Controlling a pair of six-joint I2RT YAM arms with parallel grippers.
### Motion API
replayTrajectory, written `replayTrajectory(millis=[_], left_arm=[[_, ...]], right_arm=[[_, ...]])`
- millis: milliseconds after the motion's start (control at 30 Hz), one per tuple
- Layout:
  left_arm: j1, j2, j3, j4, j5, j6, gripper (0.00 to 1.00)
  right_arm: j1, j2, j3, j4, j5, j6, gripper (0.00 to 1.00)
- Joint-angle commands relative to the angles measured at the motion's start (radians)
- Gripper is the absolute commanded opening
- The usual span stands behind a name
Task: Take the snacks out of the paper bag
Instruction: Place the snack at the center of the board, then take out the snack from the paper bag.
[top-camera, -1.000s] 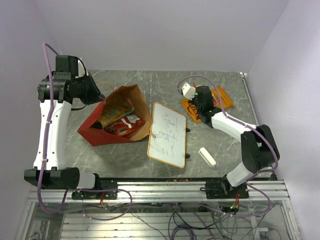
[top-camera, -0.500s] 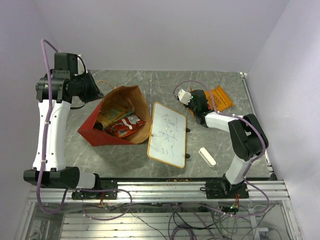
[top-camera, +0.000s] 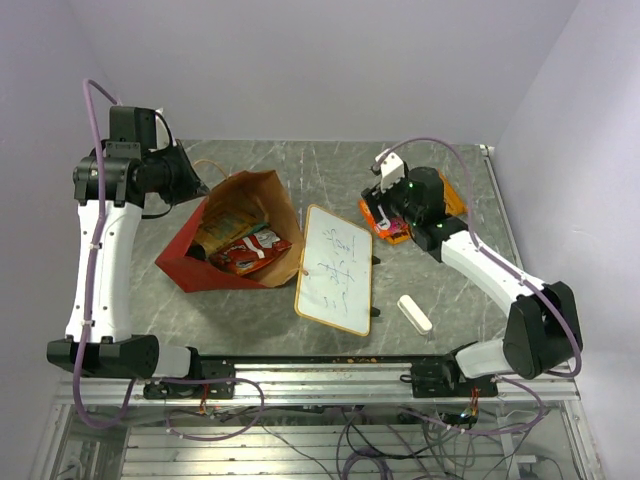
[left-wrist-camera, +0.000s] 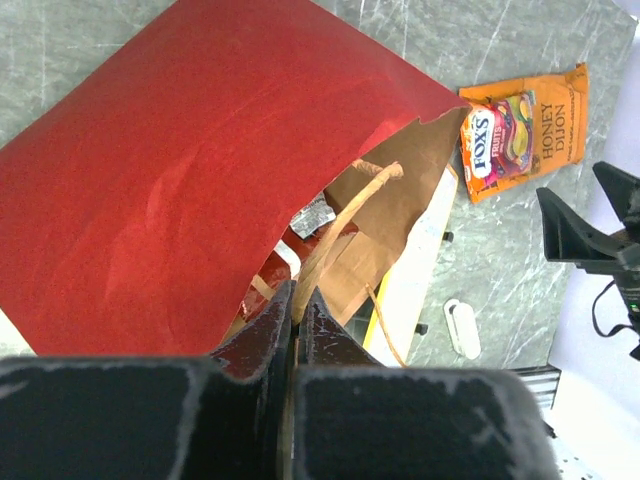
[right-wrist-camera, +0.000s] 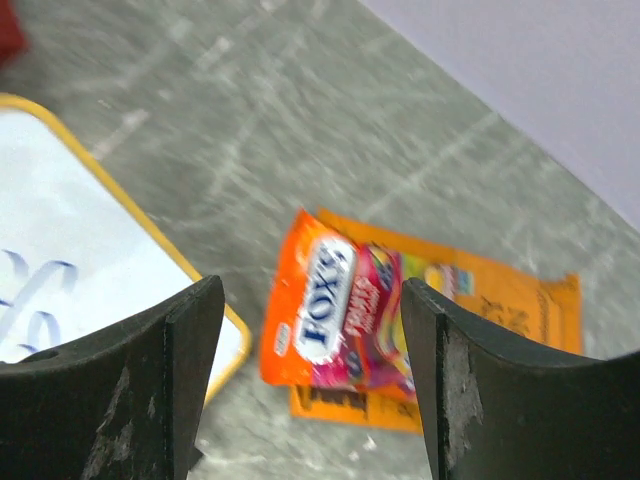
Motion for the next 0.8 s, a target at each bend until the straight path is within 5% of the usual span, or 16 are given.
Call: replayTrajectory(millis=[0, 167, 400, 767], left_arm=[[-0.007, -0.055, -0.052, 0.068, 0.077, -0.016, 0.07], [-0.006, -0.092, -0.112, 0.111, 0.114, -0.057, 0.07], [-0.005, -0.107, -0.127, 0.118, 0.103, -0.079, 0.07], [-0.005, -0.099, -0.113, 0.098, 0.111, -0.054, 0.07]], right_arm=[[0.027, -0.004, 0.097, -0.032, -0.285, 0.092, 0.71], [0.206, 0.002, 0.153, 0.019, -0.441, -0.081, 0.73], [0.484, 0.146, 0.260, -0.042, -0.436, -0.303, 0.73], [0.619, 0.406, 0.413, -0.092, -0.341, -0.453, 0.71]])
